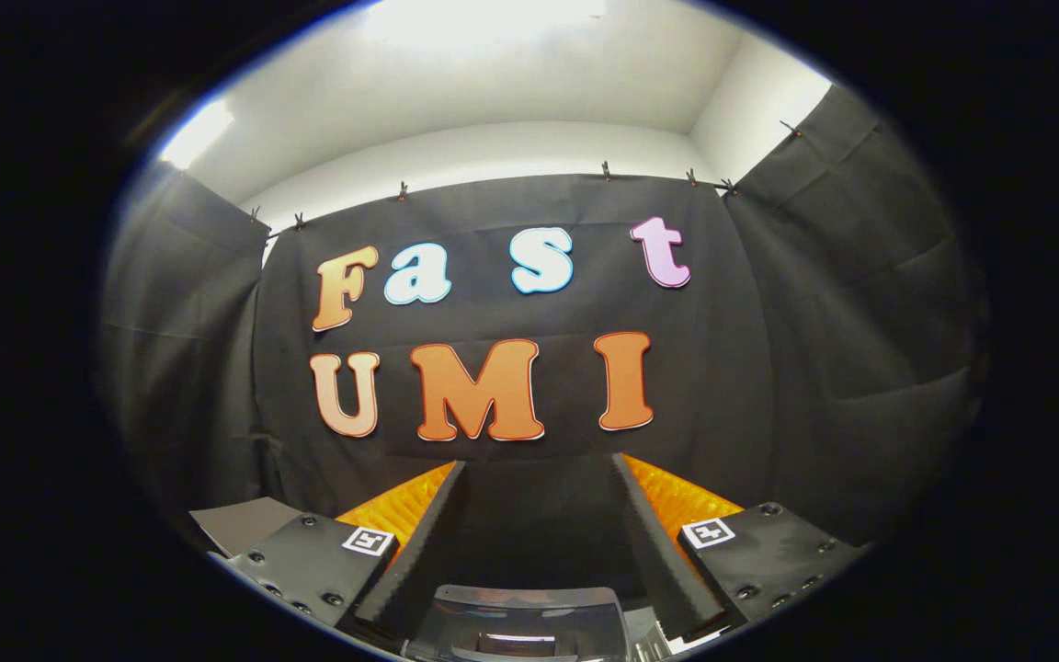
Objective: Put the clothes into the washing machine and then close the washing machine lid.
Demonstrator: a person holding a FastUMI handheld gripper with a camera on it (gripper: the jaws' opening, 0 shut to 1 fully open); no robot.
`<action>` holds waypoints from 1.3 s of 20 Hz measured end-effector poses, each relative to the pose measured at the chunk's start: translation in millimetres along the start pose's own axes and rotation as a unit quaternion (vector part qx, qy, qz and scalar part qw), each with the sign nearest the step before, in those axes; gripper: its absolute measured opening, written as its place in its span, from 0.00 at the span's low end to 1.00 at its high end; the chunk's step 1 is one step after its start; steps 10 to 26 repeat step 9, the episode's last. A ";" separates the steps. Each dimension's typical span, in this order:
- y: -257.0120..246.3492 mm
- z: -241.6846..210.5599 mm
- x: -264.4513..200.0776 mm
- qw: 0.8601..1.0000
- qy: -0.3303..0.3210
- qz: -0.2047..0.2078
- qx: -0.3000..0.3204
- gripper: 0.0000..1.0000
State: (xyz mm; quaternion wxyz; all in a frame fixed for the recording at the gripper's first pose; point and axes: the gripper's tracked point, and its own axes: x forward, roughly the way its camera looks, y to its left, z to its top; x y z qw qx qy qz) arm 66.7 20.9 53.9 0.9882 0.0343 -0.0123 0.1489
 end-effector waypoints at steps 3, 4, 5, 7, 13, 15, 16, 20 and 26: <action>-6.6 -8.7 1.4 1.000 0.008 -0.004 0.003 0.98; -5.0 -11.9 3.6 1.000 0.011 -0.003 0.007 0.98; -5.3 -14.1 4.4 1.000 0.013 -0.001 0.012 0.98; -8.4 -15.9 4.6 1.000 0.014 -0.002 0.018 0.98; -11.7 -15.5 6.1 1.000 0.011 -0.005 0.017 0.98; -11.7 -15.5 6.1 1.000 0.011 -0.005 0.017 0.98; -11.7 -15.5 6.1 1.000 0.011 -0.005 0.017 0.98; -11.7 -15.5 6.1 1.000 0.011 -0.005 0.017 0.98; -11.7 -15.5 6.1 1.000 0.011 -0.005 0.017 0.98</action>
